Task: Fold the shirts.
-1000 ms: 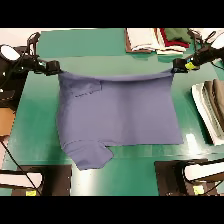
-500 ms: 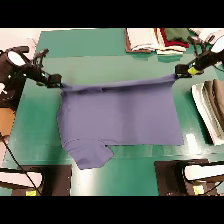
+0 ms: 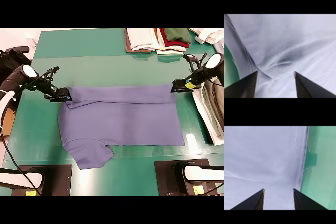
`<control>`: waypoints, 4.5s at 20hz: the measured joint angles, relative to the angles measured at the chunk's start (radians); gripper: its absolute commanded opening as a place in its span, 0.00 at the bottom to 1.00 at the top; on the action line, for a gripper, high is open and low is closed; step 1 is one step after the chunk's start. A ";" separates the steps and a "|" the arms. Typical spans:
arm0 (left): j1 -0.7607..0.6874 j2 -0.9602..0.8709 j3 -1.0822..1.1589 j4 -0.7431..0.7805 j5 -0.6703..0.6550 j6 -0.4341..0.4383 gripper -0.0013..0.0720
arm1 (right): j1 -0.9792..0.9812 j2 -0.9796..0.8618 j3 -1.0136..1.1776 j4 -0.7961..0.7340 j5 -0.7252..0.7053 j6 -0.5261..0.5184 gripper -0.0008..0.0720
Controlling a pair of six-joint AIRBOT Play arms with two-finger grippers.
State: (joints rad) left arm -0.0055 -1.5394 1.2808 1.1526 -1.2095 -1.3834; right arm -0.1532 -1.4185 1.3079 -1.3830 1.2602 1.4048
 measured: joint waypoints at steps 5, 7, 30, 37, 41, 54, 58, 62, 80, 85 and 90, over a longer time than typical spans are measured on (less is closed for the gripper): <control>0.003 0.190 -0.111 0.091 -0.063 -0.063 0.76 | 0.000 0.144 -0.051 0.002 0.016 0.002 0.58; 0.003 0.311 -0.238 0.116 -0.075 -0.095 0.75 | 0.000 0.213 -0.095 0.003 0.016 0.002 0.58; -0.400 0.785 -0.927 -0.040 0.012 -0.416 0.75 | 0.000 0.377 -0.222 0.003 -0.009 0.002 0.57; -0.428 0.786 -0.937 -0.010 0.179 -0.519 0.05 | 0.000 0.378 -0.222 0.003 0.011 0.002 0.57; -0.431 0.784 -0.925 0.020 0.219 -0.535 0.05 | 0.000 0.378 -0.225 -0.002 0.034 -0.001 0.57; -0.431 0.785 -0.754 0.024 0.139 -0.401 0.05 | -0.381 0.450 -0.737 -0.020 0.156 -0.070 0.79; -0.431 0.785 -0.749 0.025 0.136 -0.391 0.06 | -0.384 0.453 -0.809 0.036 0.151 -0.080 0.59; -0.431 0.785 -0.747 0.025 0.128 -0.362 0.05 | -0.303 0.454 -0.834 0.089 0.109 -0.087 0.04; -0.431 0.960 -0.596 0.301 -0.111 -0.450 0.05 | -0.124 0.624 -0.536 -0.024 0.216 -0.072 0.03; -0.382 0.717 -0.472 0.441 0.072 -0.408 0.05 | -0.043 0.371 -0.333 -0.024 0.157 -0.052 0.03; -0.260 0.472 -0.352 0.453 0.275 -0.356 0.06 | 0.016 0.124 -0.113 -0.023 0.122 -0.037 0.04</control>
State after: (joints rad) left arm -0.2653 -1.0676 0.9283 1.6058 -0.9344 -1.7397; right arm -0.1368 -1.2945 1.1950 -1.4059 1.3823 1.3678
